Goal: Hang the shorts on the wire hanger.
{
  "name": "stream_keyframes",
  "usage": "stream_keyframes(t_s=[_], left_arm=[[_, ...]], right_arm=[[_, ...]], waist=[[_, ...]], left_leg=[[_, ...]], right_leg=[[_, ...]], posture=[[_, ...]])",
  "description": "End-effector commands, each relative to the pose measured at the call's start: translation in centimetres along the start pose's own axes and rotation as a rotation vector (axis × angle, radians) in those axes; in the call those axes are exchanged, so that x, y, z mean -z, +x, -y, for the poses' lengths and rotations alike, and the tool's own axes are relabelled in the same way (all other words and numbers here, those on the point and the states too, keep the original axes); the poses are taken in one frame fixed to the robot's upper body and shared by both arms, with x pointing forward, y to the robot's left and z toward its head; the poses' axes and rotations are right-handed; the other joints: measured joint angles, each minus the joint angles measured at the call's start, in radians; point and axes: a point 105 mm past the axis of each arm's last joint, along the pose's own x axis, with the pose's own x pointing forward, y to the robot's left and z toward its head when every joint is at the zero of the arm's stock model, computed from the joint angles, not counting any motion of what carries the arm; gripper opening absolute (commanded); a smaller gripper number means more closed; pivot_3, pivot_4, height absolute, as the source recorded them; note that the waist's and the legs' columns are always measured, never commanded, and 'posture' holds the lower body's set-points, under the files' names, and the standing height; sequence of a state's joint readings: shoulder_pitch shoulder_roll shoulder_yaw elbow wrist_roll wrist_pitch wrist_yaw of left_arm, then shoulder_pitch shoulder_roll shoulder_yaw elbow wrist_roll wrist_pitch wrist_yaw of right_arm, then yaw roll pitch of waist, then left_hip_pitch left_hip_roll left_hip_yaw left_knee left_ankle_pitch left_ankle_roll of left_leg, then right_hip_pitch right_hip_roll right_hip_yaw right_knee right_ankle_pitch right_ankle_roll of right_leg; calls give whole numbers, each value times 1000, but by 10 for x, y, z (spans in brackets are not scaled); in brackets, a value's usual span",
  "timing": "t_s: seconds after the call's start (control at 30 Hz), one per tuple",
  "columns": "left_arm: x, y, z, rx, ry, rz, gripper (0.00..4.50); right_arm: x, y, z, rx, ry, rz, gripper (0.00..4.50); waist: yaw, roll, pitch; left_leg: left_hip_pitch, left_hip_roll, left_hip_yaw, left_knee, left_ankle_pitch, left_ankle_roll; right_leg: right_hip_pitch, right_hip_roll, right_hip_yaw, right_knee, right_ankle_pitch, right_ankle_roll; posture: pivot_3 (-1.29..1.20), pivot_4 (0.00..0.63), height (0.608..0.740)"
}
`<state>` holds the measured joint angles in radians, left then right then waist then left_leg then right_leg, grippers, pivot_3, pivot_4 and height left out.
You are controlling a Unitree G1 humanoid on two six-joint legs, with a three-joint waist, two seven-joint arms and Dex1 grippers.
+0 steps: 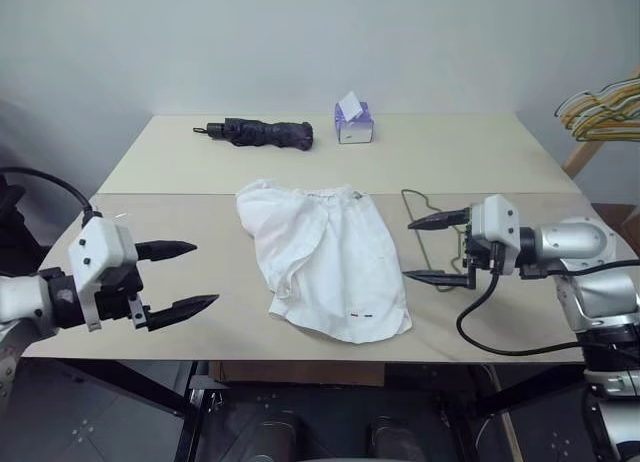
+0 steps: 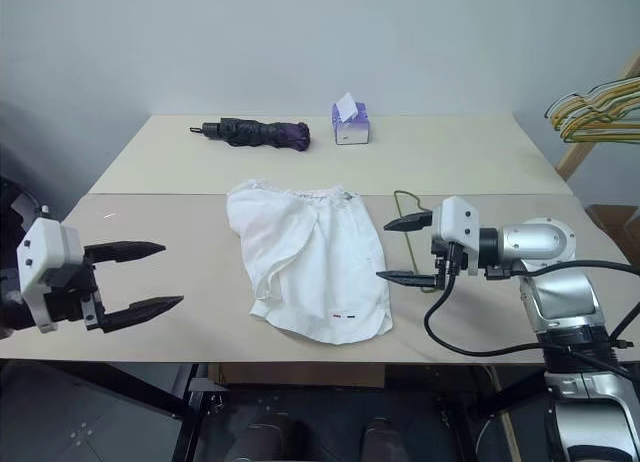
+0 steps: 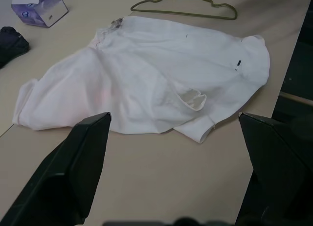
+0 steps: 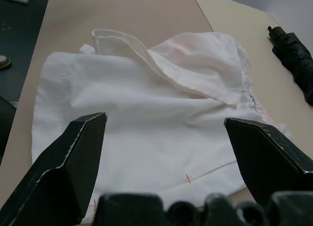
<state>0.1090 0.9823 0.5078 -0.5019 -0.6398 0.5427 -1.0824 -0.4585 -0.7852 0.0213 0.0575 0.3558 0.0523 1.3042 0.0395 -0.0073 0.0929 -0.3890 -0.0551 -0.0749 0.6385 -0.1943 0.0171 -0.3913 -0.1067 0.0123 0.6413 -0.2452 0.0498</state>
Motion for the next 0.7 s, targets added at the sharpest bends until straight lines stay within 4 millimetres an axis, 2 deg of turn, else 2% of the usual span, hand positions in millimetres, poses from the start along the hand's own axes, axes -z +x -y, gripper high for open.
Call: stream_keyframes(t_s=[0.03,0.3,0.37,0.47,0.57,0.7], left_arm=[[-10,0,-4,-5,23,37,4500],[-9,12,2,30,67,7,4500],[-8,16,7,54,70,-5,4500],[0,28,26,158,100,-45,4500],[16,46,41,232,162,-126,4500],[40,87,49,281,330,-228,4500]], right_arm=[[-12,-6,4,25,-58,11,4485],[-11,-7,4,43,-60,9,4485],[-12,-7,4,44,-66,5,4485],[-15,-8,2,40,-77,-2,4485],[-15,-8,-2,37,-78,-7,4485],[-13,-5,-9,17,-92,-22,4485]], waist=[[0,0,0],[-2,0,0],[-3,0,0],[-5,0,0],[-5,0,0],[-3,-1,0]], left_leg=[[0,0,0,0,0,0],[0,0,1,0,0,0],[0,0,1,0,0,0],[0,0,1,0,0,0],[0,0,2,0,0,0],[0,0,4,0,0,0]], right_leg=[[0,0,0,0,0,0],[0,0,0,0,1,2],[0,0,0,0,1,2],[-1,0,0,0,1,1],[0,0,1,-1,0,0],[1,0,1,-2,0,-2]], posture=[[52,39,740],[34,30,740],[14,35,740],[0,40,740],[-16,43,740],[-34,41,740]])
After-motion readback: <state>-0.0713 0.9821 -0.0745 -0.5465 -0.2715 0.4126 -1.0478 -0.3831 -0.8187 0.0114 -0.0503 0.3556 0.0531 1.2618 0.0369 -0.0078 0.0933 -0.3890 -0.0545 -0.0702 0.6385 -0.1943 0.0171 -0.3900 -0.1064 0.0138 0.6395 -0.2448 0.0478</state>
